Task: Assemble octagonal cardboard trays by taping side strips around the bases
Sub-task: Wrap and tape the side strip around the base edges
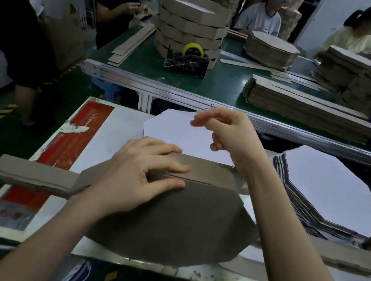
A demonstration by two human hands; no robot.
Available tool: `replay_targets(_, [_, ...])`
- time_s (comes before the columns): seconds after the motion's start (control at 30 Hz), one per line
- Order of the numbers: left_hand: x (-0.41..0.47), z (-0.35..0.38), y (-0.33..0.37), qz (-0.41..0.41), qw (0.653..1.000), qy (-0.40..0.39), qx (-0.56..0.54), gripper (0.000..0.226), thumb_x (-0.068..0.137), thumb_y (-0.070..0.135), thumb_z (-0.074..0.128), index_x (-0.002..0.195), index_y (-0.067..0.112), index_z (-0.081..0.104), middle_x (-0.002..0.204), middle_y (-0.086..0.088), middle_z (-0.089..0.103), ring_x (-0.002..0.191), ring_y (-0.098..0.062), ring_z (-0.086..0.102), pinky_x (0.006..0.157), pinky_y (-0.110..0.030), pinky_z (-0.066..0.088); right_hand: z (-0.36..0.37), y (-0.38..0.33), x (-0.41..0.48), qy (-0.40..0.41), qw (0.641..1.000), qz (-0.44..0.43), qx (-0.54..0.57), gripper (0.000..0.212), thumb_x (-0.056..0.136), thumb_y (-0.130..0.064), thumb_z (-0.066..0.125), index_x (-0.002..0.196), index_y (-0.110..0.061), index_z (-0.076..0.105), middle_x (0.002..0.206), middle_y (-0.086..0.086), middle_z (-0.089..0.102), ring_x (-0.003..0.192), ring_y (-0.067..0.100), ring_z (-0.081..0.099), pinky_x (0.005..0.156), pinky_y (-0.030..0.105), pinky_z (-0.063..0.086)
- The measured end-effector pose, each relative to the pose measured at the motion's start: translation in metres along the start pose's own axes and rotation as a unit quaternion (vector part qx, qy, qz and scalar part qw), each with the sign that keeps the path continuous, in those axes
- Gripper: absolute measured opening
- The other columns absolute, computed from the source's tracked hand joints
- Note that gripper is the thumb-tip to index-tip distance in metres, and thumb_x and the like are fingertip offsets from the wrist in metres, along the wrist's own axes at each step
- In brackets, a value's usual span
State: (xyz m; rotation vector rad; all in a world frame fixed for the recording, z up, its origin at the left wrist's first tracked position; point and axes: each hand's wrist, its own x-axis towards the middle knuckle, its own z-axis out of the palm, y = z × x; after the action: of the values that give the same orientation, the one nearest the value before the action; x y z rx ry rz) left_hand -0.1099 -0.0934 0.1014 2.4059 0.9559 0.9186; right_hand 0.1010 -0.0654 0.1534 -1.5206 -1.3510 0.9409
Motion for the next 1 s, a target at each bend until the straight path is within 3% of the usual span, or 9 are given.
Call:
replay_targets(0.13, [-0.003, 0.000, 0.001, -0.013, 1.000, -0.017, -0.021, 0.020, 0.084, 0.046, 0.066, 0.103, 0.042, 0.062, 0.123, 0.027, 0.048, 0.117, 0.004, 0.037, 0.097, -0.030, 0.036, 0.010, -0.023, -0.036, -0.007, 0.999, 0.009, 0.046, 0.035, 0.088, 0.003, 0.042, 0.095, -0.011, 0.073, 0.093, 0.001, 0.077, 0.041, 0.008, 0.030, 0.043, 0.021, 0.038])
replay_targets(0.23, [-0.004, -0.001, -0.006, -0.027, 0.997, -0.046, -0.048, 0.021, 0.086, 0.045, 0.064, 0.092, 0.042, 0.044, 0.130, 0.019, 0.052, 0.123, -0.008, 0.044, 0.101, -0.036, 0.039, 0.012, -0.030, -0.061, -0.025, 0.995, 0.029, 0.094, 0.036, 0.088, 0.006, 0.039, 0.092, -0.006, 0.073, 0.096, 0.006, 0.077, 0.037, 0.006, 0.026, 0.039, 0.018, 0.033])
replay_targets(0.4, [-0.004, -0.004, -0.016, -0.029, 0.995, -0.066, -0.075, 0.035, 0.085, 0.049, 0.061, 0.100, 0.044, 0.030, 0.117, 0.018, 0.048, 0.115, -0.015, 0.049, 0.093, -0.045, 0.047, 0.020, -0.025, -0.086, -0.047, 0.982, 0.072, 0.167, 0.033, 0.091, 0.008, 0.036, 0.095, 0.007, 0.069, 0.105, 0.020, 0.073, 0.031, 0.004, 0.023, 0.035, 0.015, 0.028])
replay_targets(0.57, [-0.006, -0.003, -0.019, -0.019, 0.995, -0.062, -0.080, 0.044, 0.087, 0.043, 0.063, 0.108, 0.043, 0.025, 0.129, 0.015, 0.049, 0.124, -0.018, 0.048, 0.101, -0.047, 0.043, 0.031, -0.010, -0.101, -0.054, 0.967, 0.099, 0.228, 0.035, 0.094, 0.007, 0.035, 0.096, 0.005, 0.070, 0.104, 0.021, 0.073, 0.030, 0.002, 0.022, 0.035, 0.014, 0.028])
replay_targets(0.73, [-0.007, -0.003, -0.019, -0.008, 0.996, -0.061, -0.057, 0.043, 0.087, 0.048, 0.059, 0.109, 0.053, 0.023, 0.130, 0.006, 0.051, 0.117, -0.020, 0.049, 0.097, -0.048, 0.044, 0.033, 0.001, -0.112, -0.045, 0.950, 0.117, 0.287, 0.040, 0.093, 0.008, 0.030, 0.094, 0.004, 0.070, 0.097, 0.020, 0.075, 0.030, 0.001, 0.022, 0.034, 0.013, 0.028])
replay_targets(0.9, [-0.007, -0.002, -0.020, 0.003, 0.998, -0.058, -0.037, 0.039, 0.088, 0.049, 0.055, 0.113, 0.057, 0.027, 0.128, 0.012, 0.048, 0.117, -0.019, 0.046, 0.095, -0.048, 0.044, 0.030, 0.006, -0.120, -0.047, 0.945, 0.128, 0.299, 0.038, 0.094, 0.008, 0.030, 0.100, 0.008, 0.068, 0.099, 0.020, 0.074, 0.030, 0.001, 0.023, 0.034, 0.012, 0.029])
replay_targets(1.0, [-0.007, 0.000, -0.020, 0.039, 0.998, -0.054, -0.017, 0.034, 0.092, 0.043, 0.056, 0.115, 0.055, 0.035, 0.116, 0.037, 0.040, 0.112, -0.002, 0.037, 0.091, -0.038, 0.040, 0.028, 0.008, -0.123, -0.049, 0.944, 0.128, 0.301, 0.040, 0.094, 0.008, 0.030, 0.097, 0.006, 0.069, 0.098, 0.021, 0.074, 0.029, 0.001, 0.023, 0.034, 0.012, 0.029])
